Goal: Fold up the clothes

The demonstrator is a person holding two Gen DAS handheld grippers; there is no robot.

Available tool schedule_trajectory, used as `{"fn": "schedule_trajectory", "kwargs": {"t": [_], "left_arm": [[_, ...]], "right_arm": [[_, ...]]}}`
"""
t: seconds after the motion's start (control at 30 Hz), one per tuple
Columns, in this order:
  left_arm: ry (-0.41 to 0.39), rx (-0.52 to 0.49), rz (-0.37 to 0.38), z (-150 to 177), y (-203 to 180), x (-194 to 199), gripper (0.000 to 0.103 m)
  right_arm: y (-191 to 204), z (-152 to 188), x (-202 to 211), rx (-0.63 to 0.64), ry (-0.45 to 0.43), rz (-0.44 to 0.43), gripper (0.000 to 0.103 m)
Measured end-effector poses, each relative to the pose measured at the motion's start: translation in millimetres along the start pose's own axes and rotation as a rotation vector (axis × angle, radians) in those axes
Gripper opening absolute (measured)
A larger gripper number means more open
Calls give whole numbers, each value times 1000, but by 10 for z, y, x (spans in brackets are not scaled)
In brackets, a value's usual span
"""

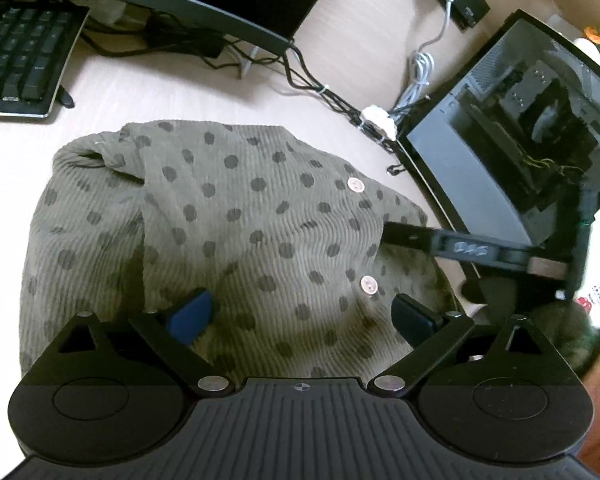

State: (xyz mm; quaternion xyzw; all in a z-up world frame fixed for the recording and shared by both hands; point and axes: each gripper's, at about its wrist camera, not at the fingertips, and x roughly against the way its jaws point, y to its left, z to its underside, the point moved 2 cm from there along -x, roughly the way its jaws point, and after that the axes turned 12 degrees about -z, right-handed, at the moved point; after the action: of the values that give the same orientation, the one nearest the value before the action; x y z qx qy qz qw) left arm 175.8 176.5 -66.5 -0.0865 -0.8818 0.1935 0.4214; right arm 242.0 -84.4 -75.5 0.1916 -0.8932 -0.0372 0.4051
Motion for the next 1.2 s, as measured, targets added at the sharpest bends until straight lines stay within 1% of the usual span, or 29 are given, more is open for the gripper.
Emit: {"fn": "schedule_trajectory", "kwargs": {"t": [0.03, 0.07, 0.13, 0.17, 0.23, 0.27, 0.3, 0.37, 0.43, 0.53, 0.63, 0.73, 0.83, 0.9, 1.03, 1.07, 1.2], "left_arm": [[-3, 3, 7, 5, 10, 4, 99], [-8, 9, 15, 10, 23, 5, 99], [-14, 22, 28, 15, 48, 11, 100], [-16, 30, 31, 16, 56, 12, 100], [-21, 44, 34, 13, 59, 5, 101], [-25, 52, 33, 11, 55, -2, 103], [-31, 60, 30, 9, 45, -13, 103], [-48, 85, 12, 19, 20, -28, 103], [-67, 92, -12, 30, -28, -48, 103], [-86, 22, -63, 31, -143, -103, 103], [-95, 20, -104, 67, -205, -108, 103], [-96, 35, -136, 107, -245, -100, 103], [-80, 6, -154, 102, -277, -118, 103], [-68, -6, -155, 88, -277, -123, 103], [-16, -2, -196, -12, -290, -75, 103], [-14, -6, -205, -47, -300, -48, 103], [-65, -60, -219, -186, -326, 51, 103]], "right_arm": [[39, 34, 107, -14, -2, 14, 103], [74, 93, 196, -16, -7, 8, 103], [152, 267, 310, 12, 11, 8, 103], [182, 352, 286, 52, 36, 37, 103], [228, 527, 216, 169, 53, 113, 103], [245, 590, 191, 220, 55, 139, 103], [241, 595, 179, 249, 51, 136, 103], [200, 547, 130, 265, 54, 110, 103], [115, 523, 109, 257, 49, 66, 103], [-49, 527, 110, 222, 24, -17, 103], [-184, 529, 107, 144, 21, -88, 103], [-124, 530, 150, 140, 42, -84, 103], [-69, 547, 165, 161, 45, -80, 103], [-64, 544, 165, 150, 53, -79, 103], [-34, 527, 160, 152, 73, -61, 103], [-24, 521, 157, 157, 78, -57, 103], [-9, 511, 143, 151, 90, -44, 103]]}}
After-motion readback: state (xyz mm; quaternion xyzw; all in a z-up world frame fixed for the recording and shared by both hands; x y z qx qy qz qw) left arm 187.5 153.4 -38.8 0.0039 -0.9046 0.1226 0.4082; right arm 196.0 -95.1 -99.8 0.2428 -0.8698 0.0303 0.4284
